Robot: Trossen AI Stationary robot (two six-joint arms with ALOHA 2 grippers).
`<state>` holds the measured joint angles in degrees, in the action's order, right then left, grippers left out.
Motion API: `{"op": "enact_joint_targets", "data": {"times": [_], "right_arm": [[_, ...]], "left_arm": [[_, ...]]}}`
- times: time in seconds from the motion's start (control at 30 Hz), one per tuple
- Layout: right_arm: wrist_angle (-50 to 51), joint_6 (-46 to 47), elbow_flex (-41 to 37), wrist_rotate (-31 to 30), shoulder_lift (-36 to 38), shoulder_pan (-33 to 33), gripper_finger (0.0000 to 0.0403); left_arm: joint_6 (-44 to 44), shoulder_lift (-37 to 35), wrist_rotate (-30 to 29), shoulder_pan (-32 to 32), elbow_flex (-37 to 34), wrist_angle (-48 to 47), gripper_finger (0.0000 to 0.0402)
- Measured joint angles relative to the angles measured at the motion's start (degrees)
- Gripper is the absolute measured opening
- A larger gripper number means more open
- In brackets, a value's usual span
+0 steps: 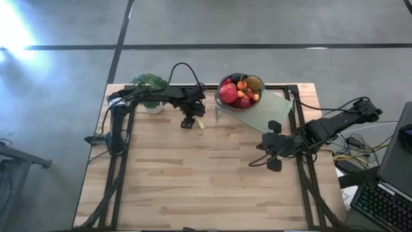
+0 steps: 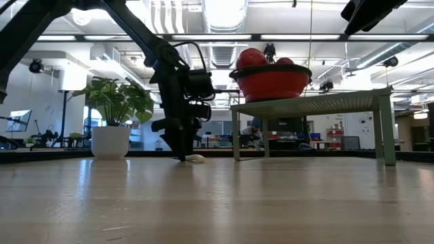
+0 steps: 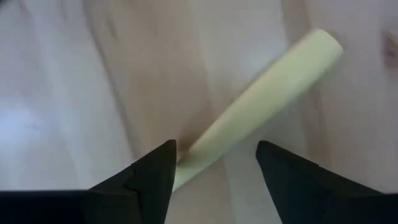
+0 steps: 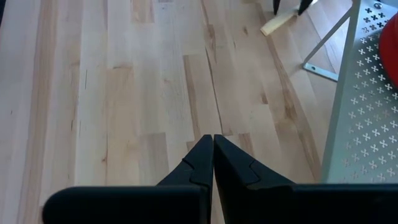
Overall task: Pick & Place Fruit
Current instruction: Put the yellow table knife on the shelf
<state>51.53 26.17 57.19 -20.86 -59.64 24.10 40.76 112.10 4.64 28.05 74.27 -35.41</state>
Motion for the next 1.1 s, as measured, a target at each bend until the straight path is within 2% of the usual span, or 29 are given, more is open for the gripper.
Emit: {"op": "enact_joint_targets", "data": {"times": [0.4,0.83,1.1], "right_arm": [[0.0,0.68,0.0,0.12,-0.02,0.0,0.0008],[0.04,0.42,0.0,0.13,-0.02,0.02,0.0008],[0.06,0.22,0.0,0.13,-0.02,0.02,0.0008]], "left_arm": [[-0.75,-0.93,0.84,-0.94,-0.29,-4.58,0.017],[-1.25,-0.97,1.06,-1.72,-0.25,-6.59,0.004],[-3.28,-1.68,0.74,-3.21,-0.4,-9.03,0.0041]]}}
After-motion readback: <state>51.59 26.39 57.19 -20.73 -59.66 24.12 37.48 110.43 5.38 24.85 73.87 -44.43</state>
